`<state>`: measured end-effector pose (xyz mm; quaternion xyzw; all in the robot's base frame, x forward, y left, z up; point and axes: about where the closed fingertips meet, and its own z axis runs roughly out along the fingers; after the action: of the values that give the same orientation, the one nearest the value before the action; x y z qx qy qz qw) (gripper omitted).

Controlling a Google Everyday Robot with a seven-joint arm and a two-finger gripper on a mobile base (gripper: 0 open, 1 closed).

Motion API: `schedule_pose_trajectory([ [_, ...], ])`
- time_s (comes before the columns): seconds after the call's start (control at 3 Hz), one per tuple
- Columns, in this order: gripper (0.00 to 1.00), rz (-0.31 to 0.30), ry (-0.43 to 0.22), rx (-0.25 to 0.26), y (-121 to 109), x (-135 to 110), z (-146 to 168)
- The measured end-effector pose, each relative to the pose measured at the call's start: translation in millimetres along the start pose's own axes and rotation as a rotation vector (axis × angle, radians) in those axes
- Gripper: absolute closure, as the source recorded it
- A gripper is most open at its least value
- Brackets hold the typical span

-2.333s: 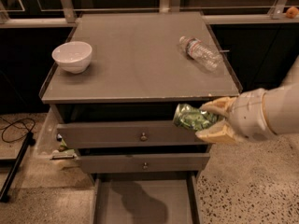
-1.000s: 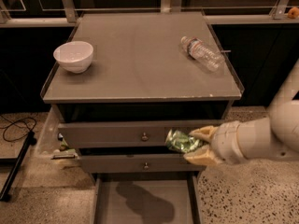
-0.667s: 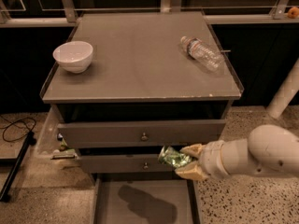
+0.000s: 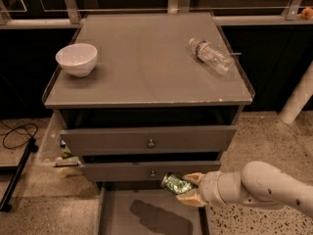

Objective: Place green can into bottom drawer

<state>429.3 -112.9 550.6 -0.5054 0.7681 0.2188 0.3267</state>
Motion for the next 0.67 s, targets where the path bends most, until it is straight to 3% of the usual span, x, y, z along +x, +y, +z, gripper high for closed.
schedule_pose_trajectory([
  [0.33,1.0,0.062,-0.004,-0.033,-5.1,33.3,26.2],
  [0.67,1.0,0.063,-0.006,-0.034,-4.7,34.1,27.1],
])
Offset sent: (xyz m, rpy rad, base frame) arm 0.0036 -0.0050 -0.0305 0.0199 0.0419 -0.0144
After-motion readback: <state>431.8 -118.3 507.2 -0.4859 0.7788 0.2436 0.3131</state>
